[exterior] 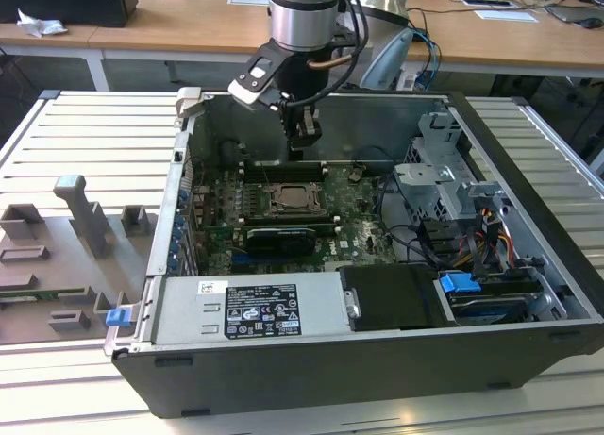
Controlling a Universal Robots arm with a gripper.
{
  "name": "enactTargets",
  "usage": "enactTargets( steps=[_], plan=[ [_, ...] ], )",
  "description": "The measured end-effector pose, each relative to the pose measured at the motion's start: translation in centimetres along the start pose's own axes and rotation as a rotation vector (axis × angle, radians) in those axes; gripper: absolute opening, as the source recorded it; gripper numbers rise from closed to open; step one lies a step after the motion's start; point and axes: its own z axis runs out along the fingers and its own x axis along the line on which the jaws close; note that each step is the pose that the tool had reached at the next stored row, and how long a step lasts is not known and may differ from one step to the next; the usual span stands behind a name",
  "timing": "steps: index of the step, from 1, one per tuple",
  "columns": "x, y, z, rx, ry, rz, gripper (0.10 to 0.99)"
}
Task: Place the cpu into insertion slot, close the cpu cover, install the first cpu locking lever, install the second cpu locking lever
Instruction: 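Install the first cpu locking lever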
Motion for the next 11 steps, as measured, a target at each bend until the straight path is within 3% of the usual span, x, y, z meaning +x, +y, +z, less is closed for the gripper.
enactTargets(
  steps=[11],
  plan=[
    [0.0, -0.02, 0.0, 0.002, 0.0019, -0.107, 0.106]
  ],
)
